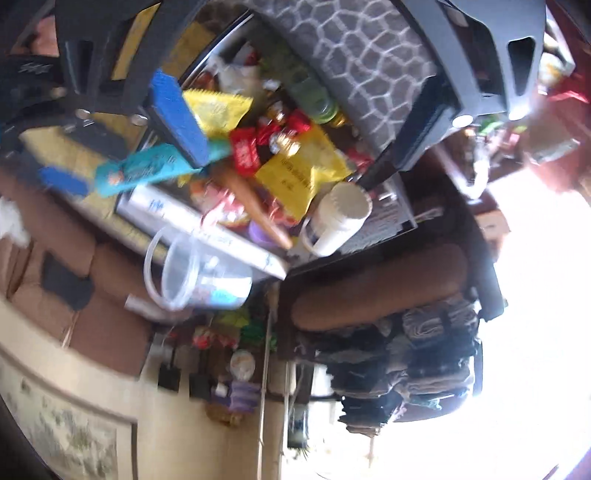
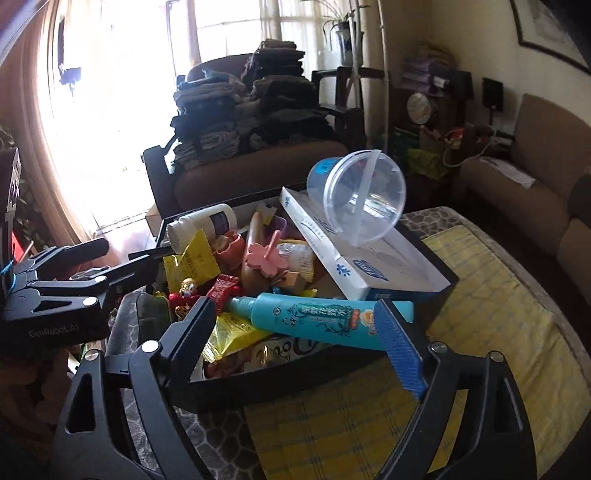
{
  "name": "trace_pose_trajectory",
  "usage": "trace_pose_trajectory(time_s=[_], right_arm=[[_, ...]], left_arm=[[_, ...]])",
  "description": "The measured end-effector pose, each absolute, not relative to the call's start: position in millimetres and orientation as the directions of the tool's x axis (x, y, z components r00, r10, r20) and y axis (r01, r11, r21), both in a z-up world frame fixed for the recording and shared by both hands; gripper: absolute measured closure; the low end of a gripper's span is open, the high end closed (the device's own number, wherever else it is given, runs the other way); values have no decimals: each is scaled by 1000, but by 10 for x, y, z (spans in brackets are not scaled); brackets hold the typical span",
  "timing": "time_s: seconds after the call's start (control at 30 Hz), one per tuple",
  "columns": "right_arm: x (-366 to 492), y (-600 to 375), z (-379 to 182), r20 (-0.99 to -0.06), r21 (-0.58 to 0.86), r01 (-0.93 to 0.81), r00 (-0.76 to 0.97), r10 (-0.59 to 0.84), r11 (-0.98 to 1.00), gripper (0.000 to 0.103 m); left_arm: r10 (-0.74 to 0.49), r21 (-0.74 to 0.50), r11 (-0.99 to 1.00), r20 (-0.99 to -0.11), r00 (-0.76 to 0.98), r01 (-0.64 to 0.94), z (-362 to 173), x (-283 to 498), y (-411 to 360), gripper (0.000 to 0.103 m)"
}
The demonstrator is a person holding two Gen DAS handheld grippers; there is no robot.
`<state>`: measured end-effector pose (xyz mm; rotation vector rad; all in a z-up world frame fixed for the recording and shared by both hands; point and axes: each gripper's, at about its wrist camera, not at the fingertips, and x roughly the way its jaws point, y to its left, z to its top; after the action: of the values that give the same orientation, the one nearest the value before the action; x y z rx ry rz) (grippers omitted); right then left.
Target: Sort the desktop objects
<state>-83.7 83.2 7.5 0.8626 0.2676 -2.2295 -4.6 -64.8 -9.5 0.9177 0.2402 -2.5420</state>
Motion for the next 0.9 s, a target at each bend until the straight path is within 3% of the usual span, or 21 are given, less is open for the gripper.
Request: trace_pose_trajectory(time_s=[0.13, 0.27, 0.33, 0.6, 0.9], right_arm=[[-747, 900, 199, -673, 4, 675, -544, -502, -738, 11], [-656, 943, 260, -694, -63, 671, -561, -451, -739, 10], [-599, 1017, 323, -696, -66, 679, -556, -454, -731, 10], [-414, 1317, 635, -641, -93, 645, -622, -451, -758, 8], [-401, 1530, 789, -609, -74, 617, -650, -455, -783, 8]], left_arm=[[-376, 71, -883, -697, -610, 464, -131, -85, -594, 0], [-275, -52, -887, -740, -614, 460, -72, 5, -648, 0], [-275, -66, -885, -724, -633, 461, 35, 77, -633, 0], [-449, 62, -848, -614, -650, 526, 439, 340, -386, 0], [-409, 64, -877, -621, -669, 476, 552, 388, -175, 0]])
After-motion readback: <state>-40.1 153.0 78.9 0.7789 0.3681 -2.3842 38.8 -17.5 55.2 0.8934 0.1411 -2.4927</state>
